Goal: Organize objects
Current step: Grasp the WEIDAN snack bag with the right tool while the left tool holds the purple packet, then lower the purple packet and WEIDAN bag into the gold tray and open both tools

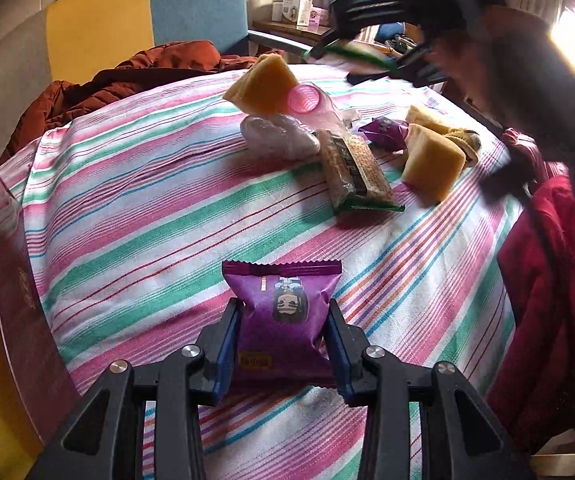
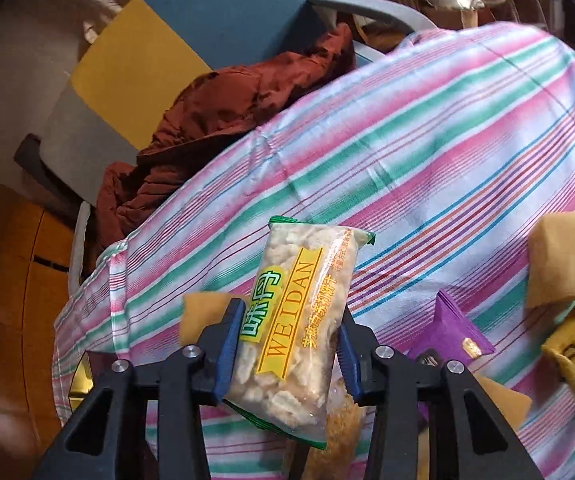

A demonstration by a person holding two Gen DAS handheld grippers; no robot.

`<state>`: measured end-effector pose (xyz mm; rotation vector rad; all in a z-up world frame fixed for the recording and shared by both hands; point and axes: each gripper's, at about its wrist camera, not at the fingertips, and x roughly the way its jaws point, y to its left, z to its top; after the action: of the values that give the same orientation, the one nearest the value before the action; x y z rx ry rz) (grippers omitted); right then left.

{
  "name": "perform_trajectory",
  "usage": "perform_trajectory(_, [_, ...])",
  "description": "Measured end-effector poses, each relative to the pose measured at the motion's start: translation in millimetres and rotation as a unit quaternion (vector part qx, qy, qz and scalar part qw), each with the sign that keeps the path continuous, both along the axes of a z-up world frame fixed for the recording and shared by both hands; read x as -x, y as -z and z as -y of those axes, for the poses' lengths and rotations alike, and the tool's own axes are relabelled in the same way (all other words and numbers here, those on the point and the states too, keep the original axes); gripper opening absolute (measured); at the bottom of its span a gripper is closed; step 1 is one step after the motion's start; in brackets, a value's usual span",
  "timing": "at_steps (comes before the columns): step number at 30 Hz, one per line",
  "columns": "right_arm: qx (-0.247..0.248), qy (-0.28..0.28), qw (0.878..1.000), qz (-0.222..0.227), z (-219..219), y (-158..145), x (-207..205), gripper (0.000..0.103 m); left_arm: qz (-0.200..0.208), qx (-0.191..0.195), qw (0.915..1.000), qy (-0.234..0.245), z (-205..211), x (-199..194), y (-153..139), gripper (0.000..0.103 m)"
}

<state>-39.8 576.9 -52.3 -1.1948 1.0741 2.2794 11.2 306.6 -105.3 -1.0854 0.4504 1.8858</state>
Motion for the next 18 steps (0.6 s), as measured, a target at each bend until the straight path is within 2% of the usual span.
perform_trajectory(5, [-0.03,-0.044,0.998,-0.029,26,-24,-34,0.044,0.003,-0.006,0.9999,-0.01,11,-5,-10,0.039])
perform_trajectory(10, [-0.056,-0.074,0.995,-0.035,58,-29,-59,0.044,-0.01,-0.029,0.9995,-0.013,25,-13,-34,0.039])
perform_trajectory(18, [-0.079,-0.129,0.987,-0.057,116,-41,-61,0.044,-0.022,-0.081,0.9934,-0.078,78,-5,-85,0.039])
